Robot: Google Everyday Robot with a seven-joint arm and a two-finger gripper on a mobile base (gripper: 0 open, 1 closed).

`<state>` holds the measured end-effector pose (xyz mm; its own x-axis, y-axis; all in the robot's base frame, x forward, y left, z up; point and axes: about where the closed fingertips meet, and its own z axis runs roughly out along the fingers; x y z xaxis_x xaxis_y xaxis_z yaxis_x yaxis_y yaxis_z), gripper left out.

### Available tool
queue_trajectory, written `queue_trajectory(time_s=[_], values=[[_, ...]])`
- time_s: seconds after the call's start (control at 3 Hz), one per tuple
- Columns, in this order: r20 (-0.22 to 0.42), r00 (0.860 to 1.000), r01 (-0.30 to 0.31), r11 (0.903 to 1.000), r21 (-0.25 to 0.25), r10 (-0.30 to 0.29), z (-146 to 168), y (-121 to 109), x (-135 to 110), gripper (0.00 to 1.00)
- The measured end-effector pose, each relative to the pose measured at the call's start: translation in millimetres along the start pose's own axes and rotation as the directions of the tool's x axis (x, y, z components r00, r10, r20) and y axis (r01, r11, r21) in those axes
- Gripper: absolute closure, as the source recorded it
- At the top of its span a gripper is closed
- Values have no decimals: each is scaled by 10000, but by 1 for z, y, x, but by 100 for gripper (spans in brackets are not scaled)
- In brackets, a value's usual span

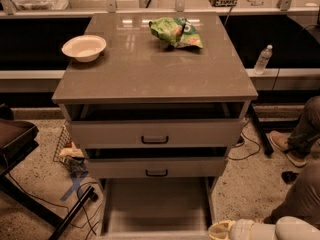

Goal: Close bottom drawer

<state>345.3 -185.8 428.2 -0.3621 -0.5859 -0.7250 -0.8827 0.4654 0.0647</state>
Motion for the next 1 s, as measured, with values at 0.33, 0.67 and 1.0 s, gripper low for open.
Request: queue_trajectory(time_s=[0.33,0.67,1.0], values=[[-11,10000,-75,10000,-60,75,8,0,5,100],[-209,9998,4,10000,-40,-5,29,6,31,100],[-524,9984,205,9997,150,-197,60,15,81,100]])
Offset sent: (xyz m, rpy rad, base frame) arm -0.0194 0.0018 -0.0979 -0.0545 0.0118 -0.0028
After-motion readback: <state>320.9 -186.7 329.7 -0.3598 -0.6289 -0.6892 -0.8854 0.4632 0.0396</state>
